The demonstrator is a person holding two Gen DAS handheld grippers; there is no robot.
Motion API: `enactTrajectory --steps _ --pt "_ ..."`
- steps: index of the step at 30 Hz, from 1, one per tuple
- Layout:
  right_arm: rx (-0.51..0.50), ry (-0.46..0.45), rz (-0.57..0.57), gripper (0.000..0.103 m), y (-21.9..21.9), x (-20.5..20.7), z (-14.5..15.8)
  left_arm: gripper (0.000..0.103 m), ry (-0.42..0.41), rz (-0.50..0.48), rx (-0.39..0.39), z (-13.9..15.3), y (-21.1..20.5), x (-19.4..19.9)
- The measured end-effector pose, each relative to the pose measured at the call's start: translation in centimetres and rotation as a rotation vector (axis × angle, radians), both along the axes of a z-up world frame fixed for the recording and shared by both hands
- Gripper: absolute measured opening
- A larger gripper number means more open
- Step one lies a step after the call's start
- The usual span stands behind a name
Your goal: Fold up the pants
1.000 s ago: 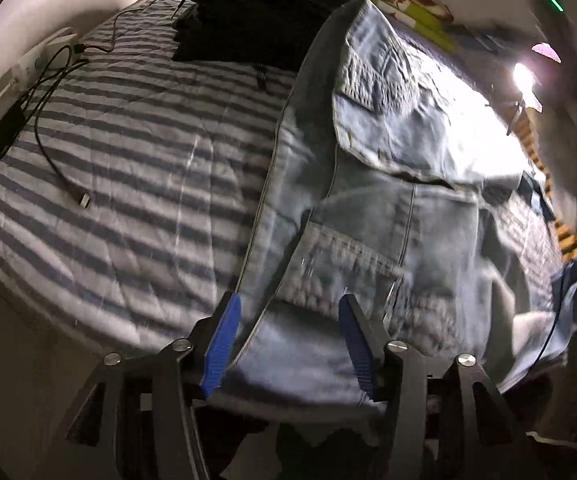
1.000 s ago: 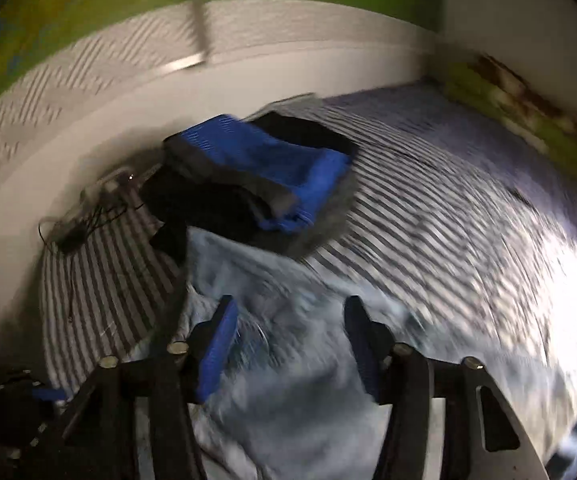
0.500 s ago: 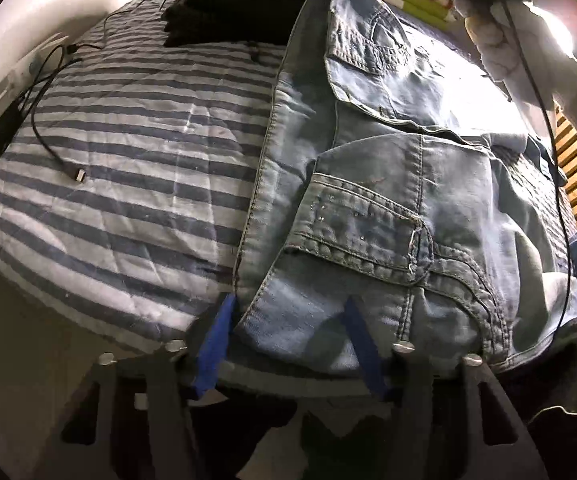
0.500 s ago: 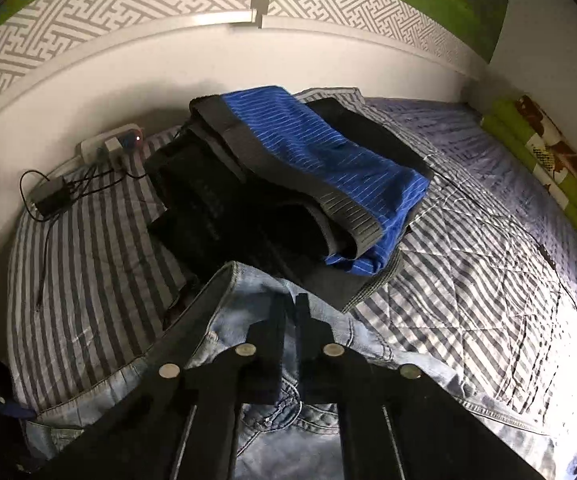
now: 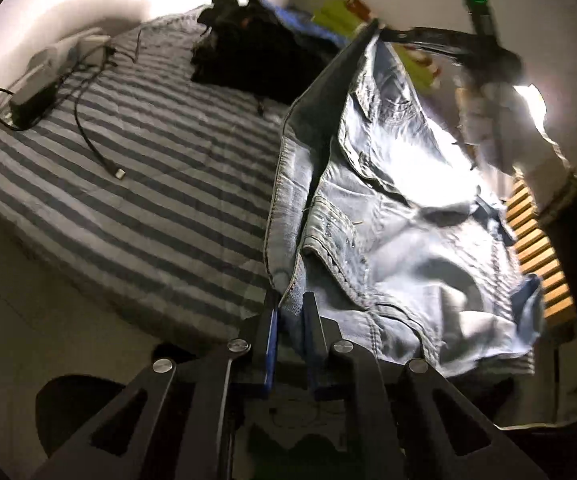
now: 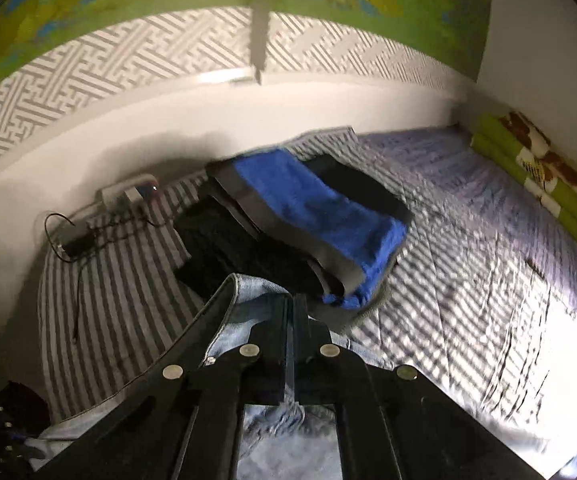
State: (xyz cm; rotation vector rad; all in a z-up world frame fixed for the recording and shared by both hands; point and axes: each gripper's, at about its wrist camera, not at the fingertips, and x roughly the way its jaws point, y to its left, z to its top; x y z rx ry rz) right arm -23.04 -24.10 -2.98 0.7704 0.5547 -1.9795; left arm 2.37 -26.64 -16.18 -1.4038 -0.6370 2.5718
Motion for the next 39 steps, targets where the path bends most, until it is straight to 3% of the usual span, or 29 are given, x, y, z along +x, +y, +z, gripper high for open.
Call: enactTrajectory --steps 4,6,9,11,13,15,17,18,22,25,28,29,30,31,34,35,39 --pt "-0.011 -0.004 -0.009 0.002 -3.4 0.1 0.4 0.011 0.009 -0.025 -0.044 0.8 0.5 1.8" --pt "0.005 -0.002 -0.003 0.0 -6.0 0.3 -0.7 0.014 -0.041 -0.055 -0.054 -0.1 0.5 2.3" --pt "0.111 0.04 0.004 0.0 -9.8 1.1 -2.6 0.022 -0.123 -0.057 -0.14 -1.4 0.9 2.1" --pt "0.09 0.002 0.018 0.002 -9.8 1.8 -2.2 0.022 -0.103 -0.061 -0.162 -0.7 0.8 2.0" --pt "0.086 -0.123 0.069 0.011 -8.6 2.5 -1.8 0.023 -0.068 -0.071 -0.145 0.3 0.7 1.8" --pt "0.132 -0.212 0.097 0.037 -7.3 3.4 -2.4 0.028 -0.04 -0.088 -0.135 1.0 0.9 1.0" --pt "0.203 -0.252 0.072 0.04 -6.2 4.5 -4.2 0.039 -0.028 -0.126 -0.143 0.9 1.6 0.0" --pt "0.237 -0.274 0.053 0.04 -5.9 4.7 -5.2 0.044 -0.034 -0.141 -0.149 0.6 2.0 -0.9" --pt "0.339 -0.368 -0.055 0.04 -5.7 4.6 -10.3 0.046 -0.084 -0.183 -0.16 -1.8 3.1 -2.8" --pt "0.366 -0.403 -0.115 0.04 -6.3 3.9 -12.8 0.046 -0.112 -0.18 -0.161 -3.4 3.3 -3.4" --pt "0.398 -0.382 -0.152 0.04 -6.9 3.7 -14.4 0.046 -0.119 -0.182 -0.152 -4.5 3.4 -3.5" --pt "0.425 -0.362 -0.167 0.04 -7.0 3.6 -14.9 0.042 -0.114 -0.184 -0.161 -4.5 3.5 -3.5" --pt "0.446 -0.352 -0.178 0.04 -7.0 3.5 -15.3 0.028 -0.102 -0.18 -0.178 -4.4 3.6 -3.4" --pt "0.46 -0.355 -0.184 0.039 -6.9 3.2 -15.7 0.021 -0.1 -0.178 -0.191 -4.4 3.7 -3.3" --pt "0.401 -0.438 -0.168 0.008 -5.9 2.3 -15.8 0.015 -0.085 -0.176 -0.174 -4.2 3.5 -3.1" --pt "0.374 -0.491 -0.163 0.004 -5.5 2.0 -15.7 0.015 -0.08 -0.171 -0.173 -4.0 3.4 -3.0" --pt "0.329 -0.475 -0.183 0.004 -4.8 2.0 -14.7 0.013 -0.043 -0.162 -0.161 -2.7 3.3 -2.4"
